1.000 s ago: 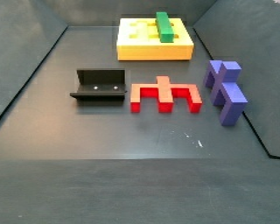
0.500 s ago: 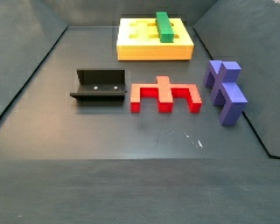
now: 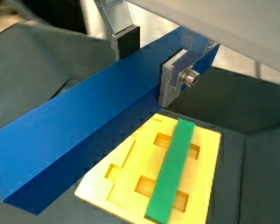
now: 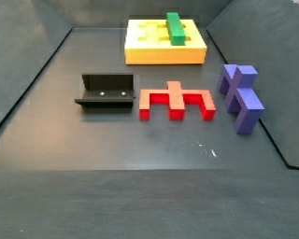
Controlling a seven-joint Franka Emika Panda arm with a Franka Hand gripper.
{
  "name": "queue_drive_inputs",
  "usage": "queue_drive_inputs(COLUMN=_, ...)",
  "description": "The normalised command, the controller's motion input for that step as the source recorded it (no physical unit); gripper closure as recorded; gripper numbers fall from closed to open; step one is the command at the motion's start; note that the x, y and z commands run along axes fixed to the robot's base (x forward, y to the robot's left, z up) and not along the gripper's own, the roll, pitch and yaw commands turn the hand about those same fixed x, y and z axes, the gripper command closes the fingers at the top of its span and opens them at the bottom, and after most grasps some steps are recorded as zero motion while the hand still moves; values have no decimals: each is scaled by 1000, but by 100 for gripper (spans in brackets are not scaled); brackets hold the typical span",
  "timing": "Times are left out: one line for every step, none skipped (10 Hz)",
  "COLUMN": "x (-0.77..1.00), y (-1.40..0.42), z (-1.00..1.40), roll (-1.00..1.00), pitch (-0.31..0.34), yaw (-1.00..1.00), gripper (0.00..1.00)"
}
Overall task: Pick up the blue object. Move up. Move to above the board. Insert the blue object.
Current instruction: Move to above the board.
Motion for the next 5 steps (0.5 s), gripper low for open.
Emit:
queue_drive_inputs(x=69, y=-31, z=31, roll=134, pitch=234, yaw=1000, gripper=100)
queue_drive_inputs(x=76, y=-34, z=31, roll=164, pitch=281, yaw=1000, gripper=100)
queue_drive_inputs(x=91, y=-37, z=30, roll=162, pitch=261, yaw=745, gripper=100)
queue_drive_inputs(x=97, y=-36, z=20, roll=156, pitch=220, yaw=491, gripper=100)
queue_drive_inputs(x=85, y=-33, z=23, roll=145, pitch=166, yaw=248, gripper=100)
